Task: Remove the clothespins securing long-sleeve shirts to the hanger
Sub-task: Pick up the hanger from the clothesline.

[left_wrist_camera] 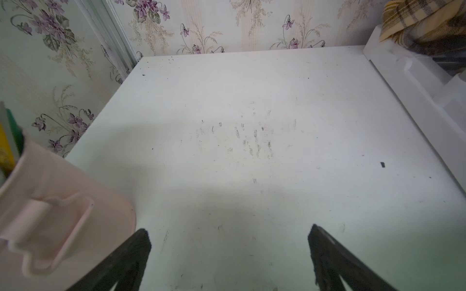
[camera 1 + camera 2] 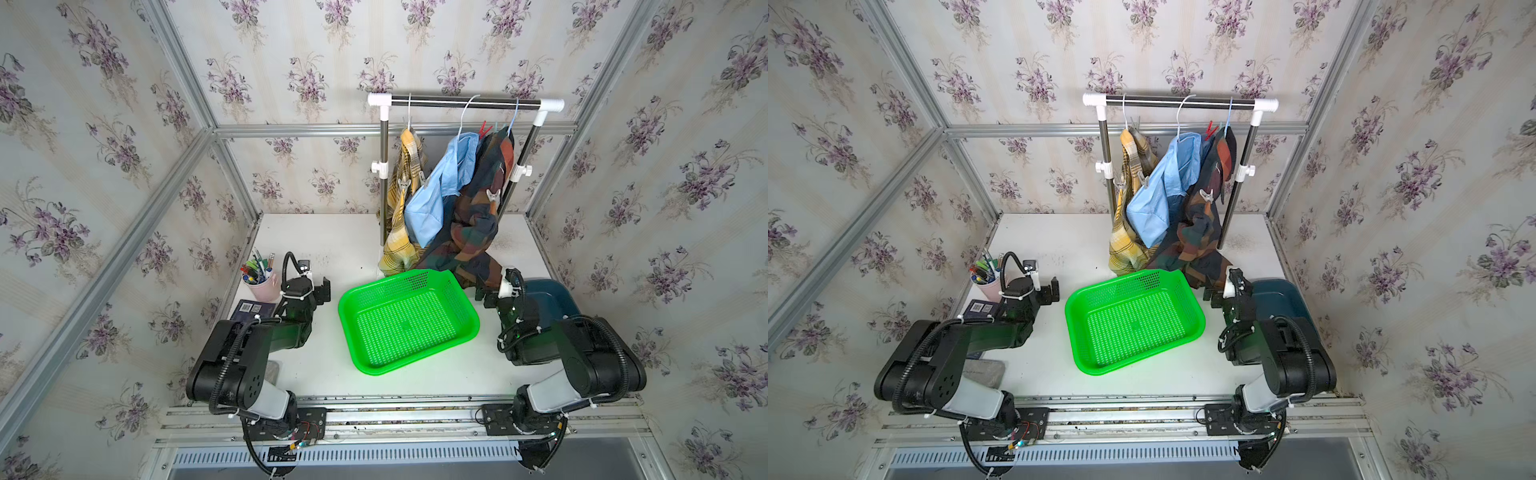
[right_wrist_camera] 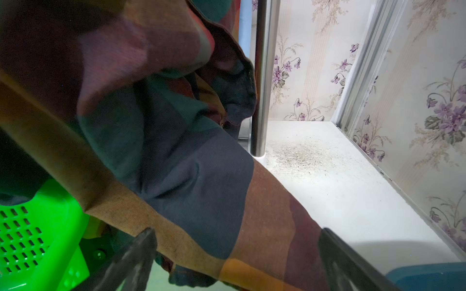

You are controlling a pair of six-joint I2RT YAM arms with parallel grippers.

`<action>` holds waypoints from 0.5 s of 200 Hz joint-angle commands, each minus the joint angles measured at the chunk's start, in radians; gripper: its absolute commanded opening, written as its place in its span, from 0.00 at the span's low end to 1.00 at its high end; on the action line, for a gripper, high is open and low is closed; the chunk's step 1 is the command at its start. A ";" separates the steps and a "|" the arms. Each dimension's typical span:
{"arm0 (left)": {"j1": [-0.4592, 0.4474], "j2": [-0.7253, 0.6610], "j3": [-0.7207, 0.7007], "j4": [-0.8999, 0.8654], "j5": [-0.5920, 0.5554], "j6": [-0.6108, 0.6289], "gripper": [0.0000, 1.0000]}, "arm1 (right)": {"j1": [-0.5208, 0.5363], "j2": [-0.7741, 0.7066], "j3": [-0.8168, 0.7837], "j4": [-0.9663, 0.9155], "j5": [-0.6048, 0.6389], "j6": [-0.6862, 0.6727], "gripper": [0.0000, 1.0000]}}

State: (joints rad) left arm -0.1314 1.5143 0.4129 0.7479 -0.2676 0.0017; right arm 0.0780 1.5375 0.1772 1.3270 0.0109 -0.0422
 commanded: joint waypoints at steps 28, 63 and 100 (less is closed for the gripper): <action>0.001 -0.002 0.001 0.037 -0.012 0.006 0.99 | 0.000 -0.003 -0.032 0.098 -0.023 -0.020 1.00; 0.001 -0.001 0.000 0.038 -0.012 0.005 0.99 | 0.002 -0.003 -0.033 0.098 -0.023 -0.020 1.00; 0.000 -0.002 0.000 0.038 -0.012 0.006 0.99 | 0.001 -0.004 -0.034 0.102 -0.019 -0.020 1.00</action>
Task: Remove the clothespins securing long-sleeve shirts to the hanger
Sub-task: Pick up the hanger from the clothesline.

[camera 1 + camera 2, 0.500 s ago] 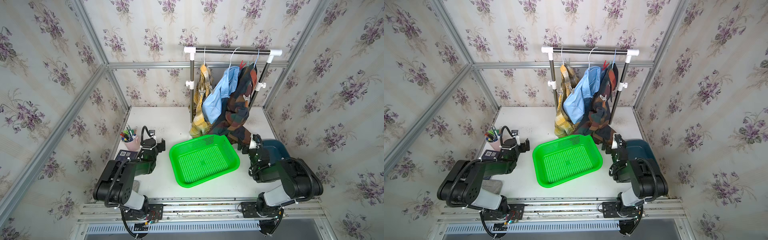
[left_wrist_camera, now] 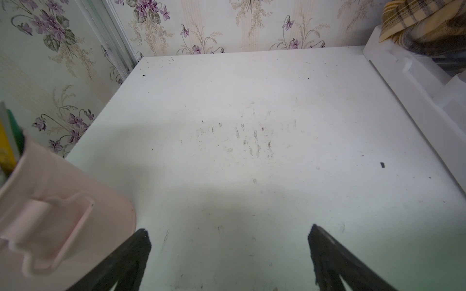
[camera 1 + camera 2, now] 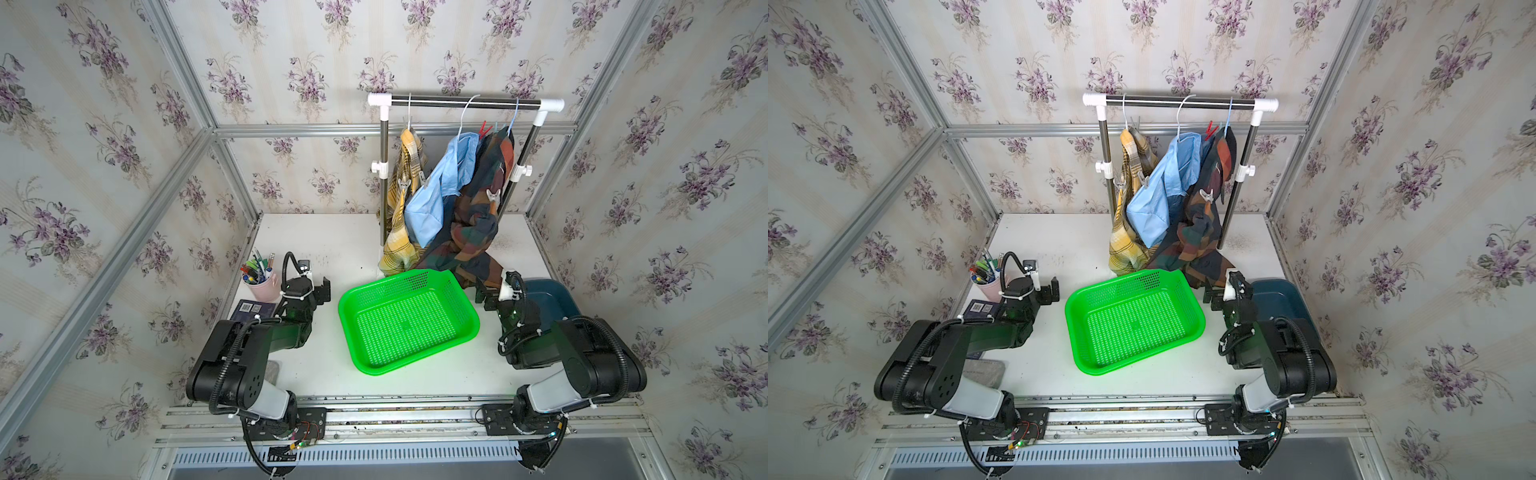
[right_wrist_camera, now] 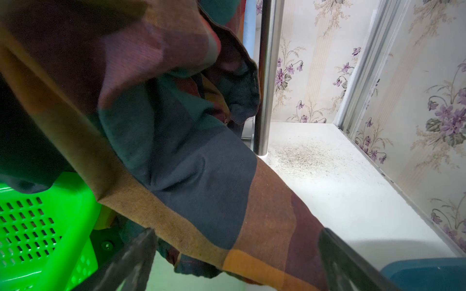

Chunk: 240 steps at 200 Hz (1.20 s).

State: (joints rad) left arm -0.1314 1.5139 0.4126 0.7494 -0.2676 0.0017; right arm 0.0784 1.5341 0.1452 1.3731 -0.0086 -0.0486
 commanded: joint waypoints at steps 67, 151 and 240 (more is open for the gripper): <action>0.001 0.000 0.003 0.033 -0.010 0.005 0.99 | 0.000 -0.001 -0.004 0.055 0.009 -0.007 1.00; -0.002 -0.134 0.120 -0.255 -0.028 0.005 0.99 | -0.014 -0.253 0.003 -0.178 0.288 0.121 1.00; -0.156 -0.400 0.482 -0.921 0.024 -0.158 0.99 | -0.026 -0.558 0.681 -1.286 0.230 0.570 1.00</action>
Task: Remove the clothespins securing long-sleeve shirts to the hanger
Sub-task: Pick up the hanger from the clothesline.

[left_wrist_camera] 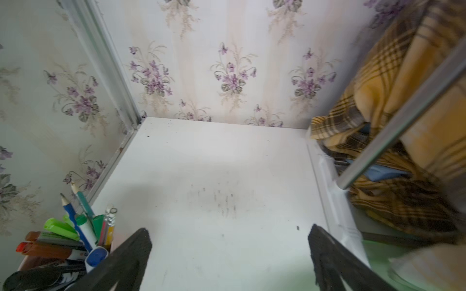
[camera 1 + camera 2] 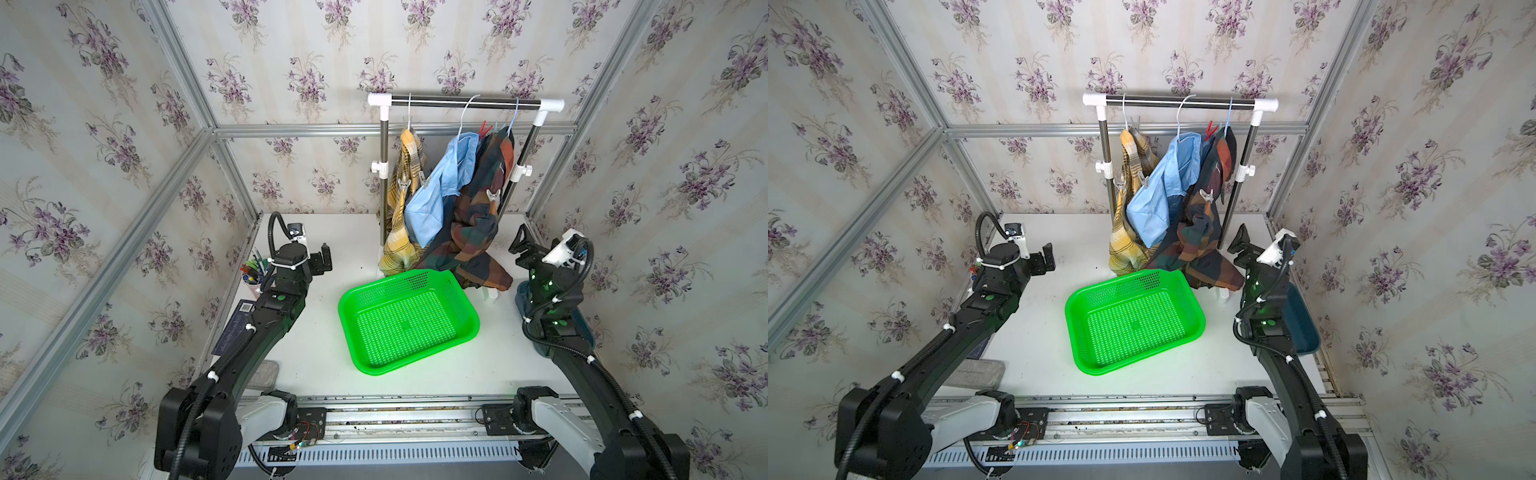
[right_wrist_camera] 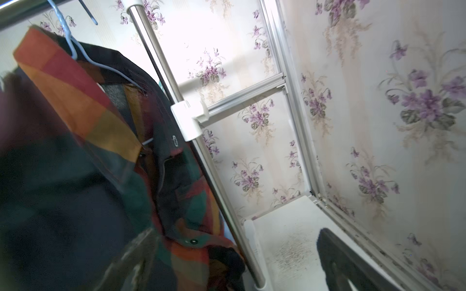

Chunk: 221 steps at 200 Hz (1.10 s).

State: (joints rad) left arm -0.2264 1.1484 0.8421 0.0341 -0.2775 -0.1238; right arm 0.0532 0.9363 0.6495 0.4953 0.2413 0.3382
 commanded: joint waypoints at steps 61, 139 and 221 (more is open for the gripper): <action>-0.283 -0.065 0.101 -0.480 0.038 -0.070 0.99 | 0.064 0.199 0.703 -0.694 -0.072 0.276 1.00; -0.475 -0.026 0.116 -0.622 0.024 -0.105 0.99 | 0.206 0.567 1.258 -0.923 -0.076 0.236 0.74; -0.484 -0.142 0.151 -0.898 0.020 -0.236 0.99 | 0.232 0.734 1.458 -1.061 0.050 0.168 0.59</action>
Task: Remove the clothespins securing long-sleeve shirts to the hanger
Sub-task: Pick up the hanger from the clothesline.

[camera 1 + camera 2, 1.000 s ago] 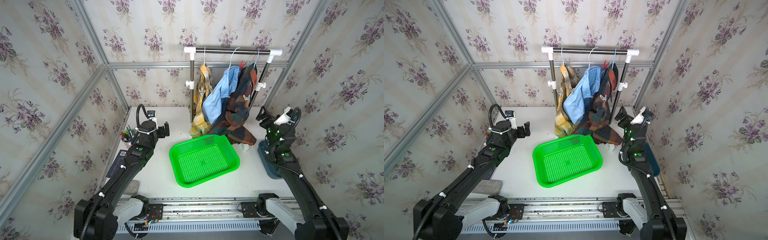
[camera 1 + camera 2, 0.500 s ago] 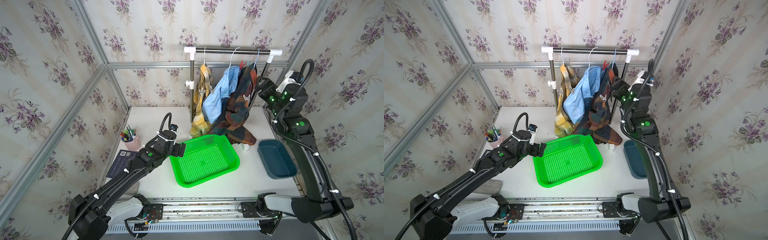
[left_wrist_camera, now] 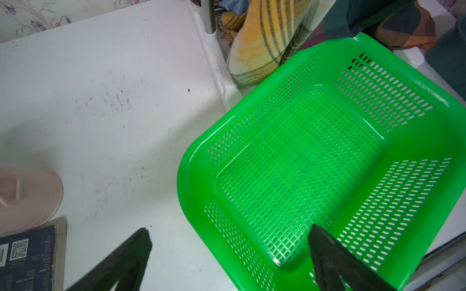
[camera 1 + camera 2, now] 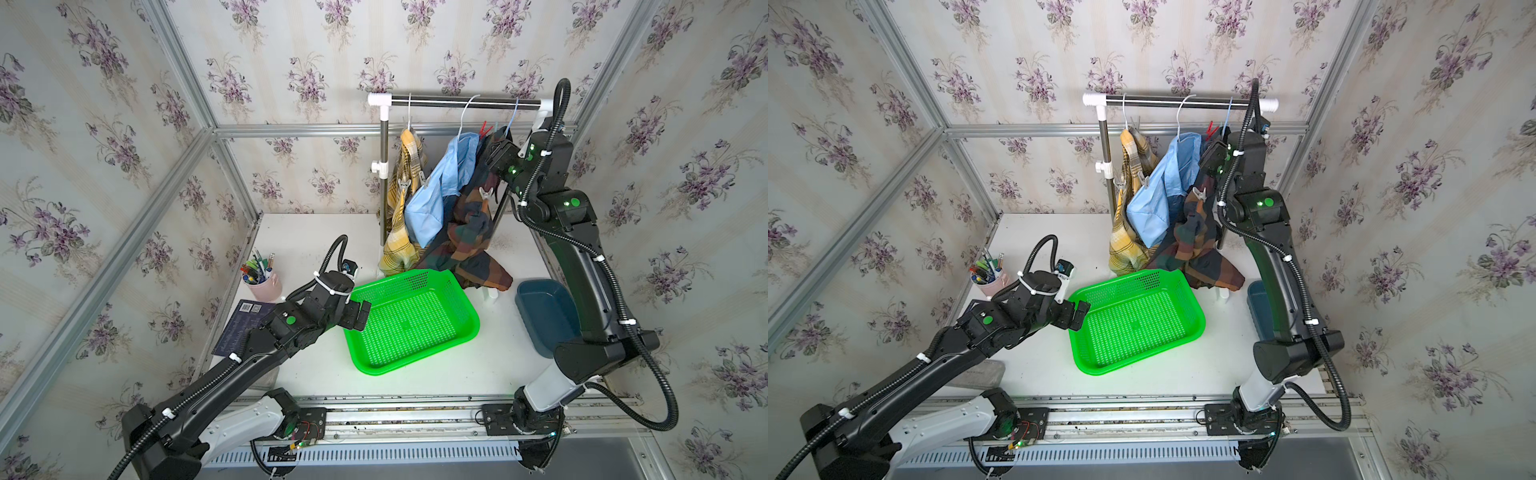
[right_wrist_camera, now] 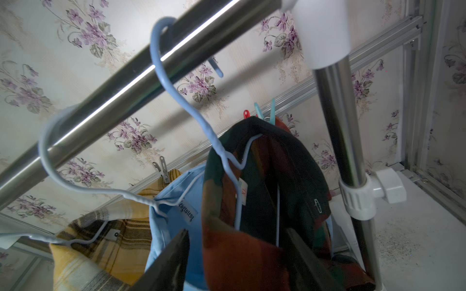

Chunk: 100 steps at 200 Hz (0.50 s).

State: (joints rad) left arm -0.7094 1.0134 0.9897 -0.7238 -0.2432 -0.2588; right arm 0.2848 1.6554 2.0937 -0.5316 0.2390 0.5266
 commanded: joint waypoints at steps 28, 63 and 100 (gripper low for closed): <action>-0.001 0.016 -0.034 -0.152 0.029 -0.177 0.99 | 0.001 0.044 0.024 -0.038 0.054 -0.030 0.47; 0.001 0.065 -0.051 -0.091 0.089 -0.190 0.99 | 0.028 0.037 0.043 -0.030 0.078 -0.072 0.14; 0.001 0.050 -0.069 -0.020 0.143 -0.175 0.99 | 0.064 -0.011 0.076 -0.026 0.090 -0.132 0.00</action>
State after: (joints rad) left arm -0.7086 1.0710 0.9245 -0.7979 -0.1398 -0.4202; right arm 0.3363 1.6821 2.1536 -0.5949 0.3038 0.4408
